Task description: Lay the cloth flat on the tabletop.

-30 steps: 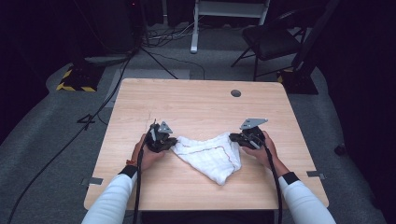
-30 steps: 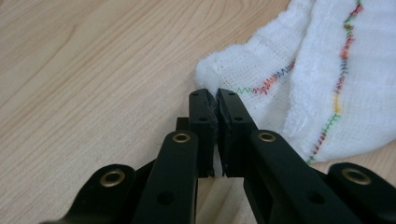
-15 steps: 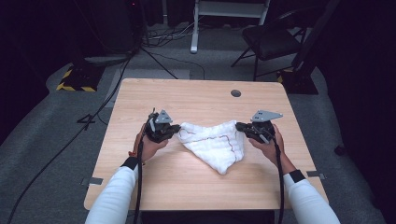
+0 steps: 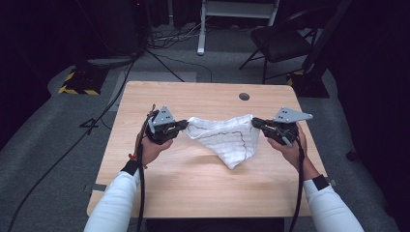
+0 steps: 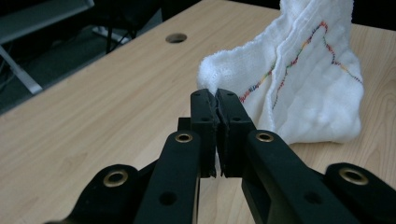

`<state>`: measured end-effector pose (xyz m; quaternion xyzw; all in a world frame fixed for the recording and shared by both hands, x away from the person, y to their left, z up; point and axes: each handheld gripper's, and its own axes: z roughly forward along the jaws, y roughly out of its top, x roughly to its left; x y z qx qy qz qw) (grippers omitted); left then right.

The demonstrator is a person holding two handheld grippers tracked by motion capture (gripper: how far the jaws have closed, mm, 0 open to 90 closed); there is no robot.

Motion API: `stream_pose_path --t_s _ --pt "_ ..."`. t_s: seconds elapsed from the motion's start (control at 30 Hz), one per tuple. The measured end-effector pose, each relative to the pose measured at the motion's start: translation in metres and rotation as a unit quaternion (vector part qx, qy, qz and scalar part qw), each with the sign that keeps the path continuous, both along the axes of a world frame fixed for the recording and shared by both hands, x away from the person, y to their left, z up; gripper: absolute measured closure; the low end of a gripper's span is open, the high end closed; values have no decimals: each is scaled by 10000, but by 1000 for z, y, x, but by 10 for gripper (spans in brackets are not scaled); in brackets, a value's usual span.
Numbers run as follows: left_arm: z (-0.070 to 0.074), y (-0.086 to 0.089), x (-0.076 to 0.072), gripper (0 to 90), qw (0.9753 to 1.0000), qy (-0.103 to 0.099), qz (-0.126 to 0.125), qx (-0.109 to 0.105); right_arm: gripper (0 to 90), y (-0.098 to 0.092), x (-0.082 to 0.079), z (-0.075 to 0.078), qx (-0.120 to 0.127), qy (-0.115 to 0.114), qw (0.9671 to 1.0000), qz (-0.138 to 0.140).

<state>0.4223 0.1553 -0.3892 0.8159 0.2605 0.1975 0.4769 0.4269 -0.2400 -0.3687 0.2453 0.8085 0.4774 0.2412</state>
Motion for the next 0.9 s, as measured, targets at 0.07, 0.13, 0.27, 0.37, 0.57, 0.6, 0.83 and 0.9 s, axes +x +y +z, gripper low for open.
stream_pose_path --t_s 0.07,0.13,0.27,0.37,0.57,0.6,0.83,0.9 --pt "8 -1 -2 864 10000 -92 -20 -28 855 -1 -4 8 34 -117 9999 14" --pt "14 -3 -2 864 9999 -157 -40 -11 855 -1 -6 13 41 -156 9999 35" --pt "22 -7 -3 864 9997 -243 -80 9 855 -2 -11 23 95 -280 9995 59" --pt "28 -10 -4 864 9994 -329 -104 4 855 -4 -13 29 122 -362 9993 55" --pt "34 -10 -5 864 9992 -388 -125 -24 855 -8 -19 38 165 -456 9988 37" --pt "36 -9 -6 864 9991 -399 -157 -34 855 -9 -20 40 183 -466 9987 33" --pt "45 -10 -11 864 9986 -492 -213 8 856 -14 -27 51 246 -564 9981 -17" --pt "47 -10 -11 863 9985 -512 -203 15 856 -15 -27 52 238 -568 9981 -64"
